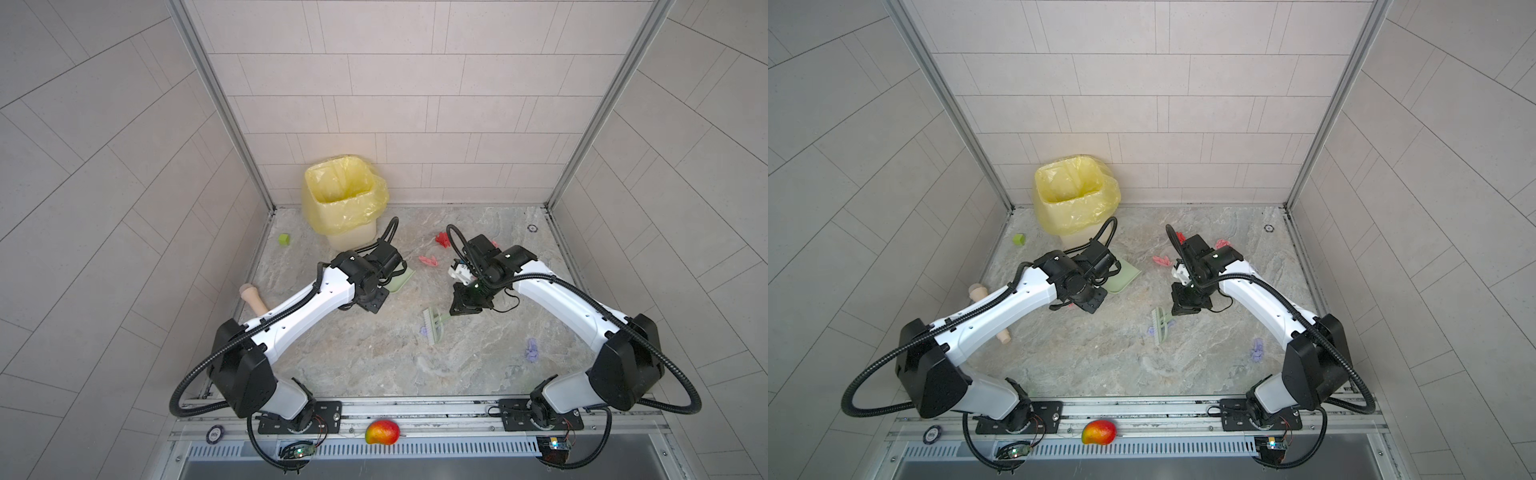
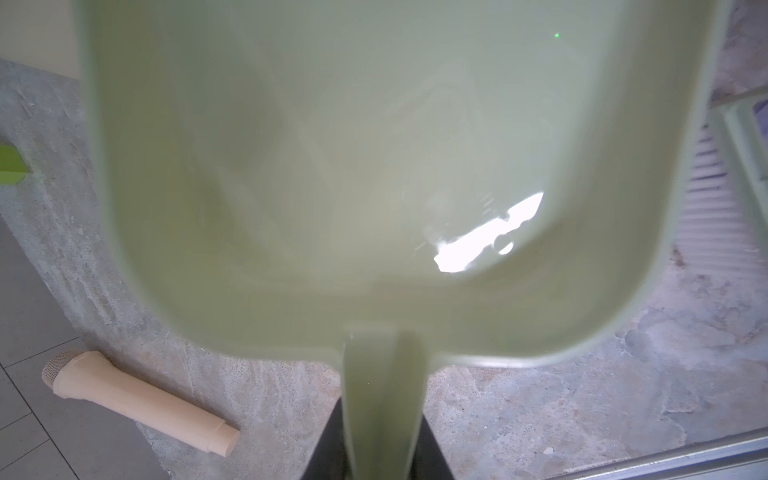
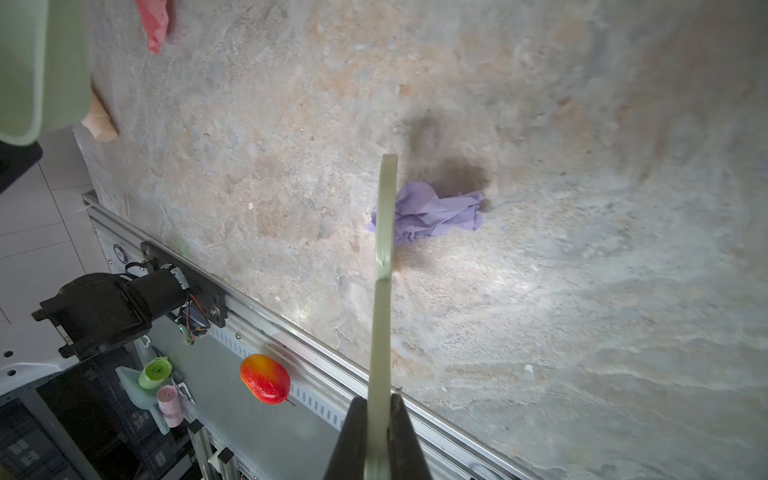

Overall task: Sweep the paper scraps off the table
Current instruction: 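Carry the dustpan back to the table with the left gripper while the right moves in, then set the dustpan down near the purple scraps with the left gripper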

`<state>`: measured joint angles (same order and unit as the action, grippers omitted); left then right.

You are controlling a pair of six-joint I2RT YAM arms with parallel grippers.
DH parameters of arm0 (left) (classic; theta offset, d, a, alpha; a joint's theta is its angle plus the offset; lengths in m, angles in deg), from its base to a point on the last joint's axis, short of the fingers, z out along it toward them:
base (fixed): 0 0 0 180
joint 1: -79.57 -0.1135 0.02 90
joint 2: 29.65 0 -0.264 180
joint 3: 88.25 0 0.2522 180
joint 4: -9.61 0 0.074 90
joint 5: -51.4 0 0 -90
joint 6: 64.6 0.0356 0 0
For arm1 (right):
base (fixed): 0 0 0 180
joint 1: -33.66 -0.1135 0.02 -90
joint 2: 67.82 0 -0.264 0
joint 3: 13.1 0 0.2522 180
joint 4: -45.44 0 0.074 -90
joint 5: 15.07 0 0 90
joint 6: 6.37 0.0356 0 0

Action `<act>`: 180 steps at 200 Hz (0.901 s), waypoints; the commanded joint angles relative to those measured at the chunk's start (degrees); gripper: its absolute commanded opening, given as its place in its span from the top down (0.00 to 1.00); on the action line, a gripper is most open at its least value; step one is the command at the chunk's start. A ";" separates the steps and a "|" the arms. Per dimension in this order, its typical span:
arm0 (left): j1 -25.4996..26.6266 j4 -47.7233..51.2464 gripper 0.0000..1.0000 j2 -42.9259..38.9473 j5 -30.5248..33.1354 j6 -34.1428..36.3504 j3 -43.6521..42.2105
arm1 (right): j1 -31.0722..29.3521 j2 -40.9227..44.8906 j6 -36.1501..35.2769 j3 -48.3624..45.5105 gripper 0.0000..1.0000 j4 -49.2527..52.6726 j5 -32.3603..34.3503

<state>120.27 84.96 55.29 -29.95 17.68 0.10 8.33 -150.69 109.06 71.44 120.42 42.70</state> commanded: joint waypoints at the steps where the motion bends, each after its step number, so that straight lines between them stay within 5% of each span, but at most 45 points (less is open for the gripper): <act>1: 1.30 1.59 1.00 0.97 -1.67 -0.59 -0.41 | 3.48 3.14 -5.23 0.38 1.00 9.50 3.74; 48: 6.34 2.64 1.00 4.50 -6.02 1.51 -0.98 | 7.29 4.61 -8.99 6.41 1.00 16.56 3.74; 104: 12.16 0.25 1.00 9.83 -11.40 5.77 -2.07 | 9.41 1.06 -15.22 15.87 1.00 24.30 16.13; 180: 15.91 -4.01 1.00 15.87 -8.66 12.25 -2.96 | 7.98 -1.67 -15.50 13.71 1.00 21.93 22.05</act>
<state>135.40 81.76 69.87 -40.11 26.75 -2.77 17.27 -151.80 94.33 85.85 141.62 61.72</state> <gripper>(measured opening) 0.206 0.116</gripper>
